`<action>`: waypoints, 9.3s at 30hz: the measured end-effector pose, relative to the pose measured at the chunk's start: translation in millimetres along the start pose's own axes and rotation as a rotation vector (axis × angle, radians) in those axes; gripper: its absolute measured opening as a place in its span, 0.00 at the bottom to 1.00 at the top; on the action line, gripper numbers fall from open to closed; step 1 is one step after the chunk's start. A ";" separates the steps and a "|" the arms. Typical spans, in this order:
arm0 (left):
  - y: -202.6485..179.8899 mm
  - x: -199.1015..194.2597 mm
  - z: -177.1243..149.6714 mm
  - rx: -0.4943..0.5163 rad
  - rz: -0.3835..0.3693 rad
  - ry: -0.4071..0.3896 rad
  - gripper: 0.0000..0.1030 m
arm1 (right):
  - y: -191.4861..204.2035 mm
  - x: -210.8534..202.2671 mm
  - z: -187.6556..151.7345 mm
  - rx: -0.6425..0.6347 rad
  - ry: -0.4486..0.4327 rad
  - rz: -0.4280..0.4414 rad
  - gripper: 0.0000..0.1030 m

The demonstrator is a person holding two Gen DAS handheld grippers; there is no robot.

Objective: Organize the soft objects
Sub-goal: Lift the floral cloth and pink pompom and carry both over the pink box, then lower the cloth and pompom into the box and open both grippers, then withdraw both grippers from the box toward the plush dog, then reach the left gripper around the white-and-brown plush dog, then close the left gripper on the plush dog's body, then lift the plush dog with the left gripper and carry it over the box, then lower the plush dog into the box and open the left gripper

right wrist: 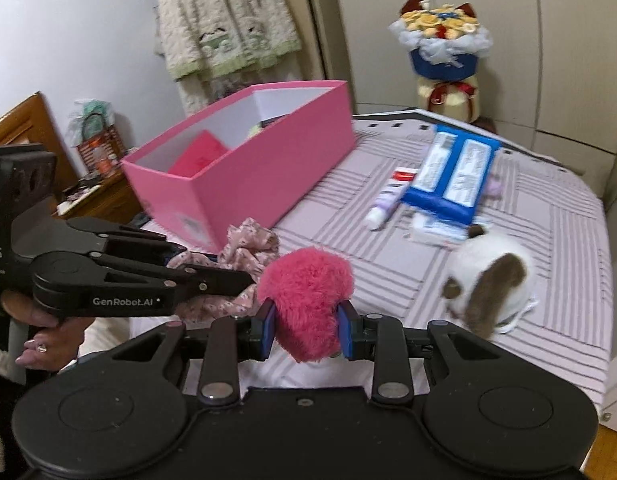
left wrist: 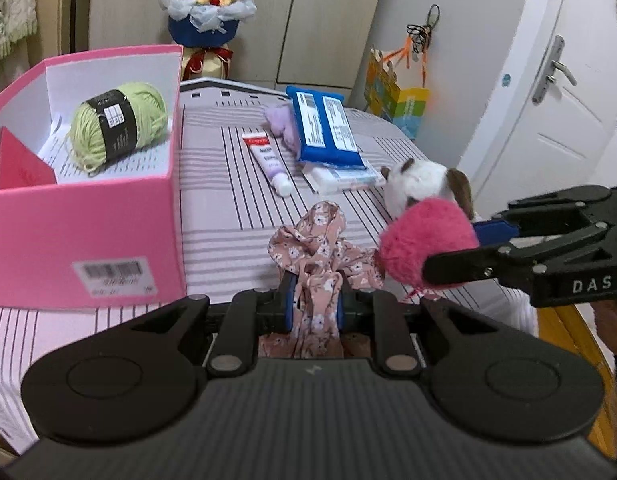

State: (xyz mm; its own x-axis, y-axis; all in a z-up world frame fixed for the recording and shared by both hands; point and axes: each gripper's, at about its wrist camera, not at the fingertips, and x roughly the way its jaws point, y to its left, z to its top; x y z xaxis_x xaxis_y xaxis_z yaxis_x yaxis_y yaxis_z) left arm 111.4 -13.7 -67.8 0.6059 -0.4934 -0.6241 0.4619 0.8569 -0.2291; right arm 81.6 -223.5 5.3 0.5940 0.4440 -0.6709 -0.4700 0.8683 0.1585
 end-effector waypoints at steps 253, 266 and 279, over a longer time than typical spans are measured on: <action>5.1 -107.2 45.5 0.021 -0.026 -0.207 0.61 | 164.6 6.2 44.6 -0.233 -0.352 -0.280 0.60; 81.9 -89.5 94.4 -0.095 0.030 -0.195 0.62 | 141.3 63.4 106.9 -0.148 -0.369 -0.100 0.61; 144.6 -29.3 100.4 -0.259 0.010 -0.078 0.63 | 101.1 139.2 127.2 0.031 -0.182 0.027 0.61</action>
State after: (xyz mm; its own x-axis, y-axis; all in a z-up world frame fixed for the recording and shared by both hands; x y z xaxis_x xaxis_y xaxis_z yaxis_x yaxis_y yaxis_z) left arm 225.5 109.7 -7.6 0.6627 -0.4859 -0.5698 0.2807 0.8666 -0.4125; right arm 199.8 -45.8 20.1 0.6911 0.4978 -0.5240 -0.4692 0.8604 0.1987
